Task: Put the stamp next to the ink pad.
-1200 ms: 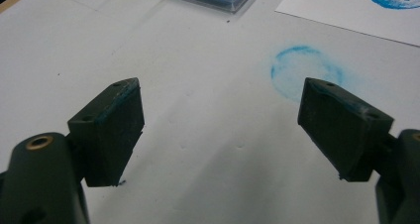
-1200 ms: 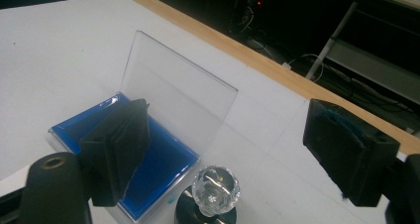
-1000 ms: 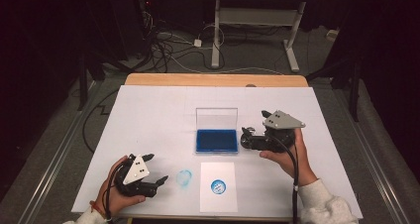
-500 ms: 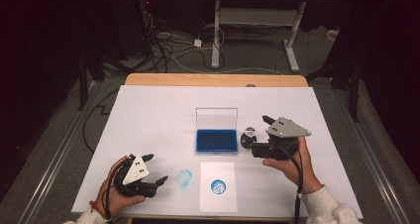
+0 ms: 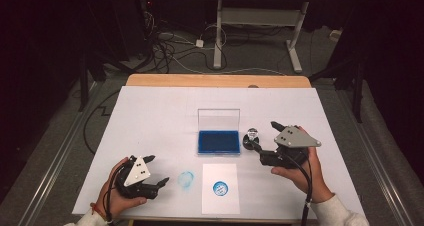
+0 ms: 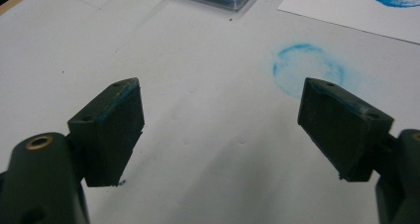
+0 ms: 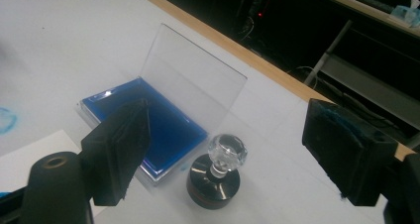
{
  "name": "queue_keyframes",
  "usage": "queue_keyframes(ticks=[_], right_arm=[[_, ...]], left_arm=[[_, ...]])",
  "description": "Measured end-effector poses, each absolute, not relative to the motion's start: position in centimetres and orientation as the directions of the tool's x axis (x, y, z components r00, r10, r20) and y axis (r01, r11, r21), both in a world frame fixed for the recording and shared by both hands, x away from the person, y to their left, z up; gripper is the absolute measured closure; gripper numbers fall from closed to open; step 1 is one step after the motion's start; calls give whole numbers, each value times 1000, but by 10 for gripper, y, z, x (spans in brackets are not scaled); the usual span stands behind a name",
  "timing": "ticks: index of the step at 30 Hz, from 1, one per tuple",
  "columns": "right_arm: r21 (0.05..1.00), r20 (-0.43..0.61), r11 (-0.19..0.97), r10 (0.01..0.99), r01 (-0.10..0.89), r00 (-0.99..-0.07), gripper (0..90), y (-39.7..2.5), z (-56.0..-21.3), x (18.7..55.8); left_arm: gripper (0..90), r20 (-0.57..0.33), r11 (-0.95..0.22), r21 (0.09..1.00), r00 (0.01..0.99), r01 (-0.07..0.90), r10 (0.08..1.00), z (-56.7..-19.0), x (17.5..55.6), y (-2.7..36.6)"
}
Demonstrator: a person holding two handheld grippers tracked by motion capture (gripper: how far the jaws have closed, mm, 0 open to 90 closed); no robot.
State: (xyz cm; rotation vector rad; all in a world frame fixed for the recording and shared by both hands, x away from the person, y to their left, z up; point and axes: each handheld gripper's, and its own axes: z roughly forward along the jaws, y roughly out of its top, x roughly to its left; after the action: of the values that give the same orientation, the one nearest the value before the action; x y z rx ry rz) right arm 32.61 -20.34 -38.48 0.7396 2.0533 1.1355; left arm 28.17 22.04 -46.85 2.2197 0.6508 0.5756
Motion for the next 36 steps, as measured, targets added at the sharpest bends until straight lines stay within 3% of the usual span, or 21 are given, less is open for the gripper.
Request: queue_keyframes(ticks=[36], right_arm=[[871,-310,472,740,134,-597,198,-232,-408,292]], left_arm=[[176,214,-610,748,775,262,595,-468,282,218]])
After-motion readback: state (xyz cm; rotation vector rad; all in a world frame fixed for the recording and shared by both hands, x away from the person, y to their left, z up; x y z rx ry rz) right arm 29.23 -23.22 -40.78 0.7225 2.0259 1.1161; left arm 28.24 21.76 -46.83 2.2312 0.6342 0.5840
